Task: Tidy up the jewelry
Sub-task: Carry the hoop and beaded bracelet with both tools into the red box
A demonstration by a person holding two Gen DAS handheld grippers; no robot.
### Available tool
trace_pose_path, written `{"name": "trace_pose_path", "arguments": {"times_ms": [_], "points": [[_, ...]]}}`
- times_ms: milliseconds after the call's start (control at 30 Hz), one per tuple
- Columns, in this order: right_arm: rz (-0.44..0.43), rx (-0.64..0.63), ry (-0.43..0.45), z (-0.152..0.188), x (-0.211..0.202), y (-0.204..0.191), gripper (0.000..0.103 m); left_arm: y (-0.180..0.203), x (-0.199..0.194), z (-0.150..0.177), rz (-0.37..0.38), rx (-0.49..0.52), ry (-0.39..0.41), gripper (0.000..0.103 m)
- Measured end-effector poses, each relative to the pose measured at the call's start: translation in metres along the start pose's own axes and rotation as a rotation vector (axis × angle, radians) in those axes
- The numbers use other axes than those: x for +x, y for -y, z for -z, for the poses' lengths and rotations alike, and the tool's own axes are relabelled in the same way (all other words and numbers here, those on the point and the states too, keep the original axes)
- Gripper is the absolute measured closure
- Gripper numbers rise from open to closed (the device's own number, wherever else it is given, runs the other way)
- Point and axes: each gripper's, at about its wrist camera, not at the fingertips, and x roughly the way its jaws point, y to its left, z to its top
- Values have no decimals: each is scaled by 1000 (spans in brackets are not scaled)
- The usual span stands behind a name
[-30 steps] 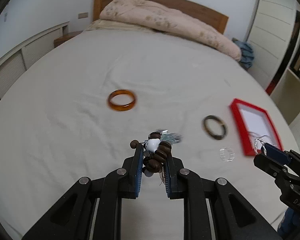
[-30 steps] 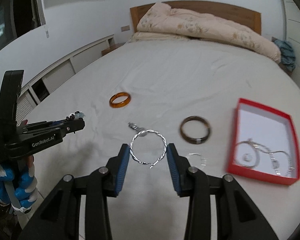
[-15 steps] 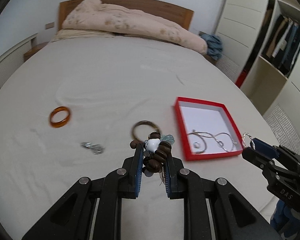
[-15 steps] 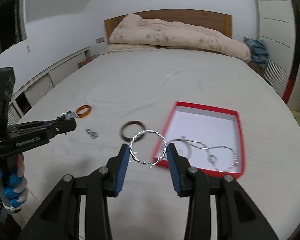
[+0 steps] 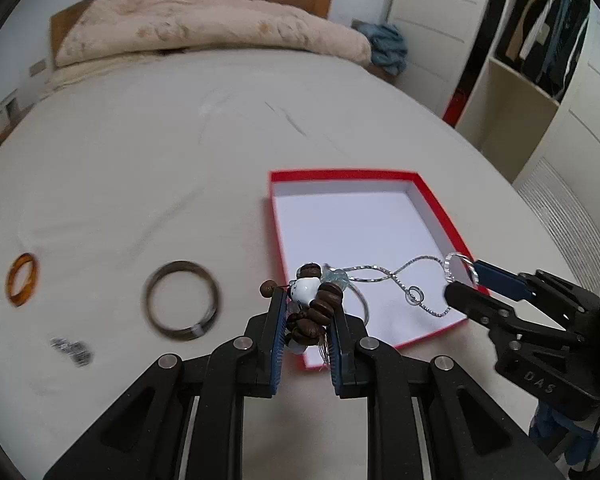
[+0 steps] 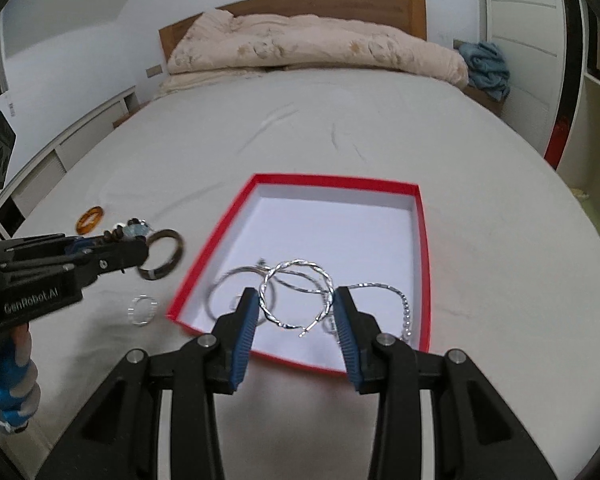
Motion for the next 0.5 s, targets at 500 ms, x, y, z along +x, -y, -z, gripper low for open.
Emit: {"name": "trace_pose_path", "arguments": {"times_ms": [500], "points": [[-1,-21,-99,-13,78,32,66,13,93,-29,-31,78,-62,85]]}}
